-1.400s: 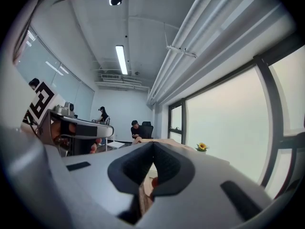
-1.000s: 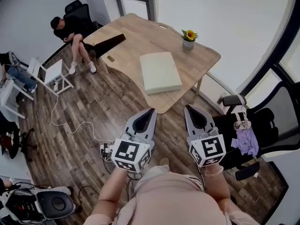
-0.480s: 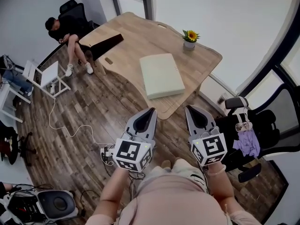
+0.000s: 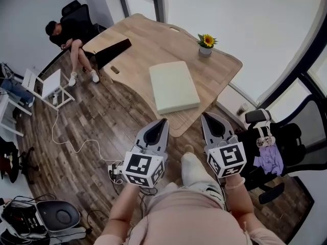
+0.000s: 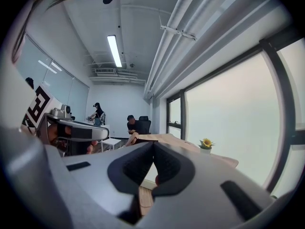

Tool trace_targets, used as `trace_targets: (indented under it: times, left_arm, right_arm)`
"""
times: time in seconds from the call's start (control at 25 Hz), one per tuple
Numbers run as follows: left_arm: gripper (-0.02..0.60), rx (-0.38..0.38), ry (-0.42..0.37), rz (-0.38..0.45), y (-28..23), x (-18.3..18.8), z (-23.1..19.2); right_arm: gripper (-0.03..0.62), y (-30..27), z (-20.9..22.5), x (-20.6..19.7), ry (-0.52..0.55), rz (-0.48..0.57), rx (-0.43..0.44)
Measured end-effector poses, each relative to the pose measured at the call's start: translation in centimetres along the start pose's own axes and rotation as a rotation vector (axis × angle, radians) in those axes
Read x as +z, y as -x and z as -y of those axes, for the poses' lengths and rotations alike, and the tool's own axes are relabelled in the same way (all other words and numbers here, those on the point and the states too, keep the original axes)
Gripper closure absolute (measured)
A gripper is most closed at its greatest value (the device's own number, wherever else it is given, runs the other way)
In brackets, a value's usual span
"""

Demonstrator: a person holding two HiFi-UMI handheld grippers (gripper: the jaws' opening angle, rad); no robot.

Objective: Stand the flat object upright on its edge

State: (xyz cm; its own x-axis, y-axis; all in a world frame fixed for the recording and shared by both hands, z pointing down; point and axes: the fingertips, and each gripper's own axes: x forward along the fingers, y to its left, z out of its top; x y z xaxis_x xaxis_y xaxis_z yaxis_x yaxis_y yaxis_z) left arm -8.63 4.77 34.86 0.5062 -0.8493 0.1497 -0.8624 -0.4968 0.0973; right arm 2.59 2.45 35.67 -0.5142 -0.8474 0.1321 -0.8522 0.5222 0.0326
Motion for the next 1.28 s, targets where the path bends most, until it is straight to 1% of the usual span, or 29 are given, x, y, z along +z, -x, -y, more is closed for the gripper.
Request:
trace_targets:
  times: [0.28, 0.76, 1.04, 1.28]
  left_arm:
    - [0.572, 0.012, 0.001, 0.0, -3.1, 0.2, -1.8]
    - [0.571, 0.043, 0.03, -0.049, -9.0, -0.6, -5.8]
    - [0.571, 0.05, 0.036, -0.087, -12.7, -0.7, -7.9]
    - [0.571, 0.052, 0.059, -0.113, -15.5, -0.9, -9.8]
  right_arm:
    - [0.594, -3.0, 2.2, -0.4, -0.008, -0.002, 0.001]
    - [0.594, -9.4, 5.7, -1.5, -0.016, -0.042, 0.038]
    - [0.591, -13.2, 8.1, -2.0, -0.027, -0.073, 0.068]
    - [0.58, -16.3, 10.2, -2.5, -0.024, -0.094, 0.093]
